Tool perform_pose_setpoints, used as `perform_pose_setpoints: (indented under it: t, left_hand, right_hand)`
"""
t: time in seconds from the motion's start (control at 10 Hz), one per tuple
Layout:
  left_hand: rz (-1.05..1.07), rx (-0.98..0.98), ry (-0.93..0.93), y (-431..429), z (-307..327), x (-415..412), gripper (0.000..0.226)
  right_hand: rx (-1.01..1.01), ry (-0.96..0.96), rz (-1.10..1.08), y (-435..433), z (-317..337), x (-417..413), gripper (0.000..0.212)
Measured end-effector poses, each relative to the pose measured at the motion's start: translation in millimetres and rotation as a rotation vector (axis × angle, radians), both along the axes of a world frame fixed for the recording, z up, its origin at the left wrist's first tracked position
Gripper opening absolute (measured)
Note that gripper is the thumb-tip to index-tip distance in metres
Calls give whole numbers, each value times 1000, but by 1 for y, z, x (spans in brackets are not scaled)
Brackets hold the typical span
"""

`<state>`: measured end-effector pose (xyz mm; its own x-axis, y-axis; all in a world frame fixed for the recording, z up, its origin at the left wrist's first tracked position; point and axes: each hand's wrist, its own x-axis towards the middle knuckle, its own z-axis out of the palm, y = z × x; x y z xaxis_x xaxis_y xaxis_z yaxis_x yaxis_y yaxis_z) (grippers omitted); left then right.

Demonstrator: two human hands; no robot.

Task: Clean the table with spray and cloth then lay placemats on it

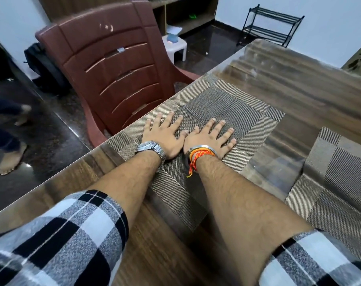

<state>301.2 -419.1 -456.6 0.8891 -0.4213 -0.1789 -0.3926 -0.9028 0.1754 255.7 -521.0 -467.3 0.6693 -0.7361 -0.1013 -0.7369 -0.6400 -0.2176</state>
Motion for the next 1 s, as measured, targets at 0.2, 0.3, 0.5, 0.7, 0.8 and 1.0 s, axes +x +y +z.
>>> perform_pose_setpoints:
  t: [0.2,0.3,0.5,0.7,0.8,1.0]
  left_hand:
    - [16,-1,-17,-3,-3,4,64]
    - [11,6,-15,-3,-4,4,64]
    - [12,16,-24,-3,-5,5,63]
    - [-3,88,-78,-6,1,-4,63]
    - [-29,86,-197,-12,15,-20,63]
    - [-95,-133,-180,-6,55,-89,66]
  right_hand:
    - [-14,-22,5,-3,-1,4,62]
    - [9,-28,3,-4,-2,4,63]
    - [43,-71,46,-5,2,1,68]
    - [-27,-214,163,8,6,-43,71]
    - [-44,-253,233,14,21,-67,70]
    - [-23,-299,328,7,61,-135,66]
